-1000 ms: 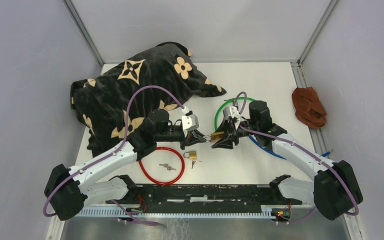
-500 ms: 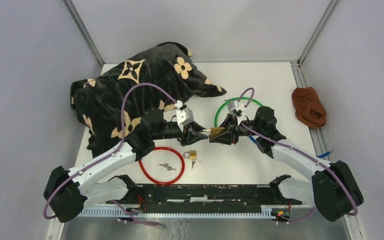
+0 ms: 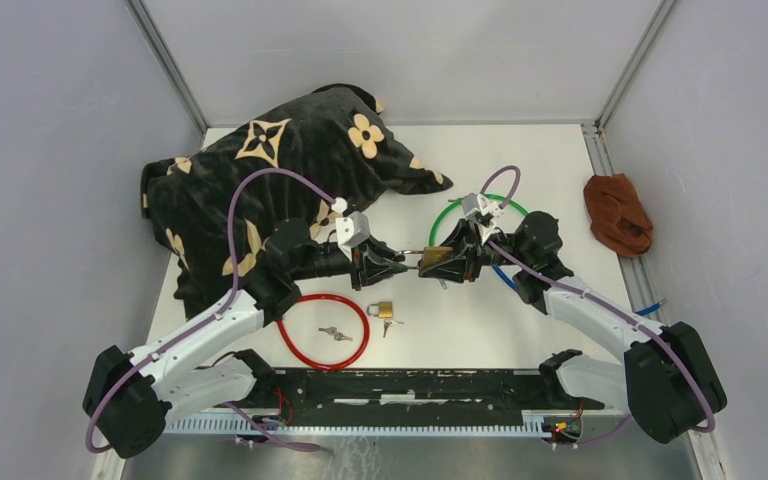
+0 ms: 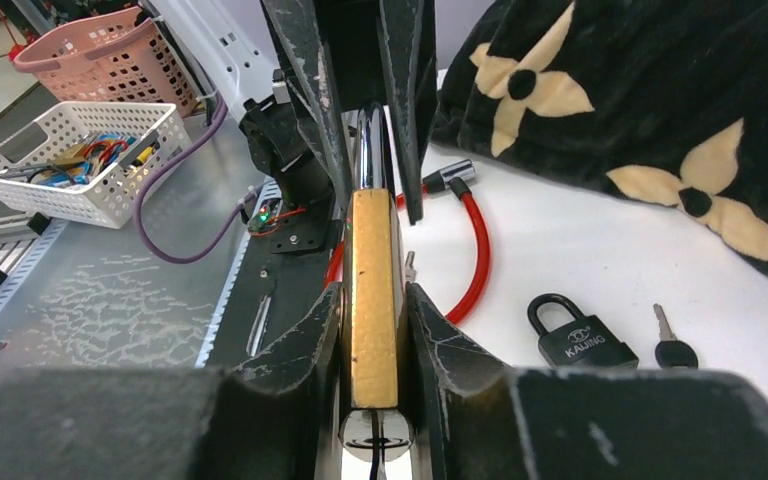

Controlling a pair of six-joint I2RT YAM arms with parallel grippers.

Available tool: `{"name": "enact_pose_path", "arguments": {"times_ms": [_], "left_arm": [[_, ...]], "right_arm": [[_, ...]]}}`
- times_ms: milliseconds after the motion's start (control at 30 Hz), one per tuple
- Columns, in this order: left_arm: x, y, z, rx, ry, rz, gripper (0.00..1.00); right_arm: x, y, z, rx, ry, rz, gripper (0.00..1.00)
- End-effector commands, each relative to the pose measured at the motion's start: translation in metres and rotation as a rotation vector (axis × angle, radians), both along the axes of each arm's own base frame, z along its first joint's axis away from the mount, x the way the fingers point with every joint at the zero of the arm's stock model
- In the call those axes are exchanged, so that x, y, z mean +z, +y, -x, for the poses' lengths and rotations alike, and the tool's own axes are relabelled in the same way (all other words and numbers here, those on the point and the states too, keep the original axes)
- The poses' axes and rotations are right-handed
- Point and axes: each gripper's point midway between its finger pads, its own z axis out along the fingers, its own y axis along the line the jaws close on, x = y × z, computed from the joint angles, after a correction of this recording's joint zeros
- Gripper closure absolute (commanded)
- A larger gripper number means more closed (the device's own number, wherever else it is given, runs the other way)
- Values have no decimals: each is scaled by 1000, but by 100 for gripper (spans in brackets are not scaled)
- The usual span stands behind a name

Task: Lock with the key
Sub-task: Lock the lock.

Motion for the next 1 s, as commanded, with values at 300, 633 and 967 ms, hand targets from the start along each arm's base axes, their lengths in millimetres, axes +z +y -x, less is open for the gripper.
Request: {"name": "enact_pose_path", "arguments": {"times_ms": [300,633,967], "left_arm": [[31,-10,13,-74,18,147,98],[41,-21,23,-91,-54,191,98],[34,-32,25,-78,-85,205,98]], "right_arm": [[40,5,-3,80,-316,-33,100],[51,16,2,167,-395,-30,100],[94,25,4,101,-422,-144,100]]}}
